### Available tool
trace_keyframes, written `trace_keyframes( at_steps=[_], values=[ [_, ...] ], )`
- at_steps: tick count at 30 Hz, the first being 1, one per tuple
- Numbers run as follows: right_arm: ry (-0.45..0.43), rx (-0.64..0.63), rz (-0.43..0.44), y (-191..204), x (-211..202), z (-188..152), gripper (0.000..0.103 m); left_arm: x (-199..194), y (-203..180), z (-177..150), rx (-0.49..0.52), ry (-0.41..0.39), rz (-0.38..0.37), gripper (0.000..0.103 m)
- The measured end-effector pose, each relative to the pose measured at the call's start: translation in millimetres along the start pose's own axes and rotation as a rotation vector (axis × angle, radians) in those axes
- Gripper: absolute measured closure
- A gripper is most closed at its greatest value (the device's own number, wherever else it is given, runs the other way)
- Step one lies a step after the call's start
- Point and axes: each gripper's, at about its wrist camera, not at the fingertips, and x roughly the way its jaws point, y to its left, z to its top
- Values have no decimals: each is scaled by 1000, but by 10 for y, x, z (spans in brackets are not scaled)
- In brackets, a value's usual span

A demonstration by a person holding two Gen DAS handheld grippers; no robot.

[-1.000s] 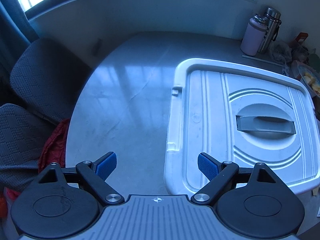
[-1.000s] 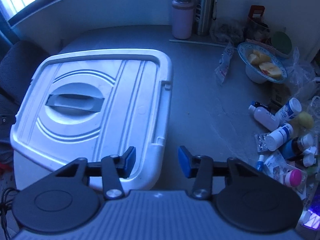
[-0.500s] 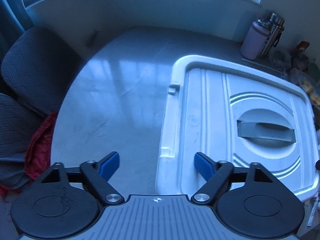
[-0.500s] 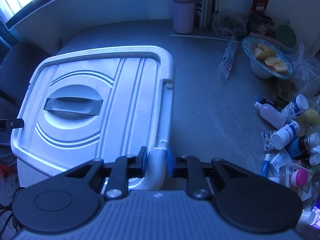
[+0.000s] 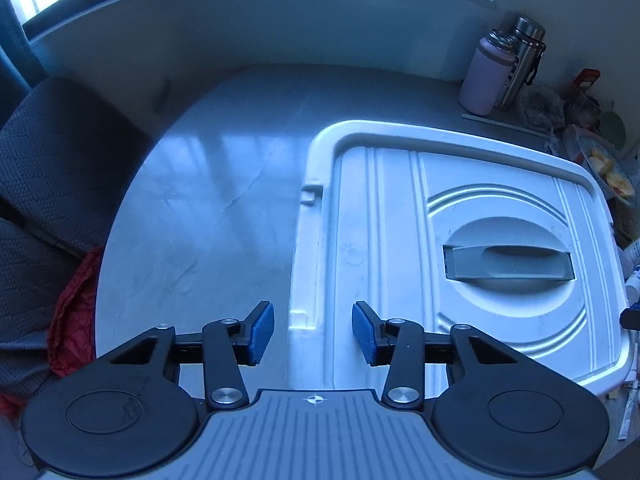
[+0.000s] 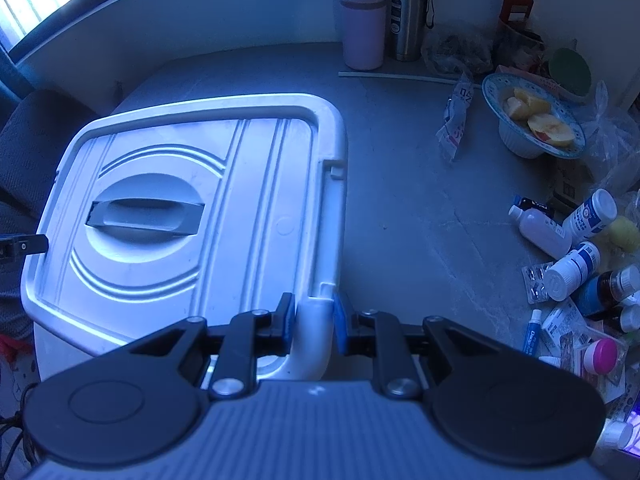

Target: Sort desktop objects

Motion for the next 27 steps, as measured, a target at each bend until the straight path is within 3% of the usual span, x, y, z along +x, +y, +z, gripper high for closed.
trace_keyframes(
  at_steps=[10, 27],
  values=[
    [-16, 25, 1, -26, 50, 58, 82, 92, -76, 154, 2, 3, 17, 68],
    [5, 13, -3, -19, 75, 132, 82, 162, -97, 290, 2, 16, 34, 68]
  ],
)
